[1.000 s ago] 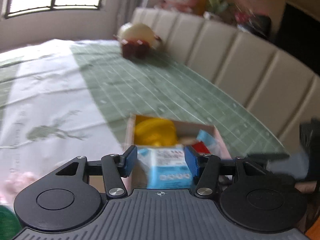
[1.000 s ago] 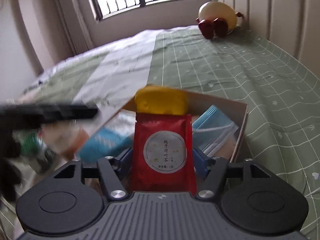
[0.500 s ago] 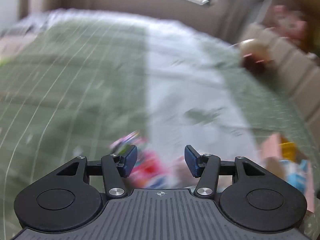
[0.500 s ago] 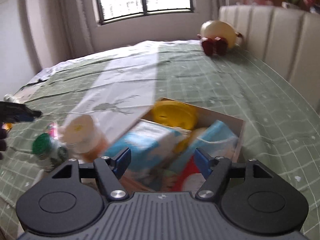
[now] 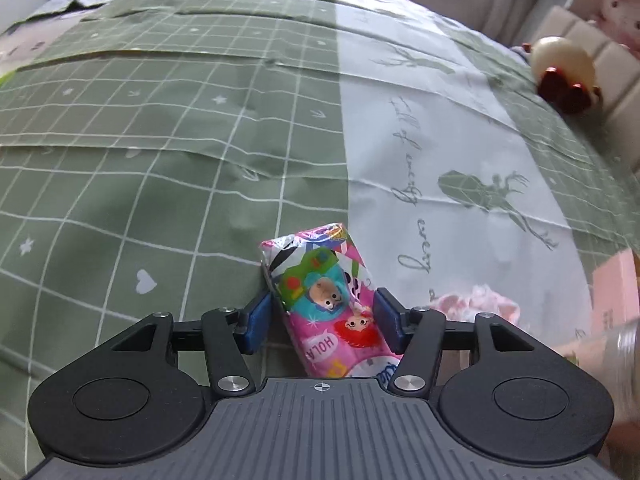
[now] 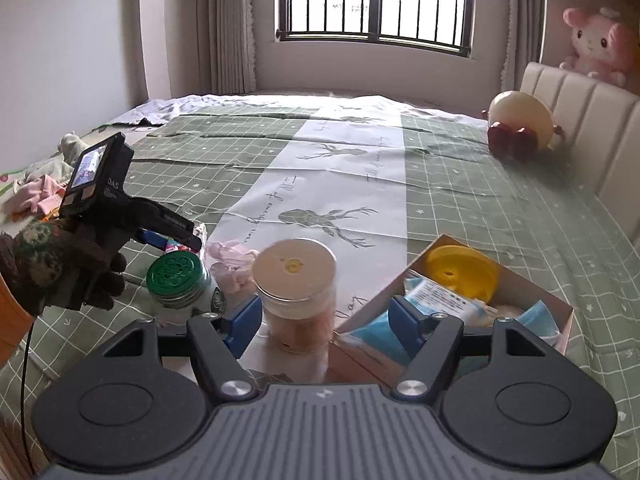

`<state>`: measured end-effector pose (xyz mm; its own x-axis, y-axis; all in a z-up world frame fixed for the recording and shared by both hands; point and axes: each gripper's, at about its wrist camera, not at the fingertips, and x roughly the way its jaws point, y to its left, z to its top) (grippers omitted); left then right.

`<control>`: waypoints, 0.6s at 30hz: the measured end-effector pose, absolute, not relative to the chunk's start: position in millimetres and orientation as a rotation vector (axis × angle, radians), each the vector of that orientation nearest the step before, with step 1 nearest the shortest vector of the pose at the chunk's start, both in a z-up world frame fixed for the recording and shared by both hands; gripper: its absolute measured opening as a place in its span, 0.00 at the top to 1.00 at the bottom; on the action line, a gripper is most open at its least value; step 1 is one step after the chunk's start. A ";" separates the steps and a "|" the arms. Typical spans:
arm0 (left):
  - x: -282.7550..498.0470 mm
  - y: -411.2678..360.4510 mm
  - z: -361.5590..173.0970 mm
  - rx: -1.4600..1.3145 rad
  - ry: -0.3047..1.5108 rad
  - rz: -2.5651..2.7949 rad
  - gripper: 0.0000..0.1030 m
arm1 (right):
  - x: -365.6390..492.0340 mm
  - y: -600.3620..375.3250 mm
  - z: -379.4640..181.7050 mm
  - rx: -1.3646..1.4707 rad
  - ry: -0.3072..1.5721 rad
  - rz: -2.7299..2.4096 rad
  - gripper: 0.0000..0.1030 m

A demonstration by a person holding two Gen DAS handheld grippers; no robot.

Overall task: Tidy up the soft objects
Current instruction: 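Grasp the pink candy pack with the left gripper while the right gripper grasps the pink cloth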

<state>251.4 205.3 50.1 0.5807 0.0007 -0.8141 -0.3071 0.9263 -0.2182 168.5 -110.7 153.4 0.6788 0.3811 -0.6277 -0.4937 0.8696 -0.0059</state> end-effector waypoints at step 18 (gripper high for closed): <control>113.8 222.3 44.9 -0.231 0.868 -0.030 0.46 | 285.1 98.8 119.1 -0.232 1.084 0.443 0.32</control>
<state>113.8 222.3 44.9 0.6472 -0.1198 -0.7528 -0.0680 0.9746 -0.2136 285.1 98.8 119.1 0.3918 0.2334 -0.8899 -0.4568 0.8890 0.0320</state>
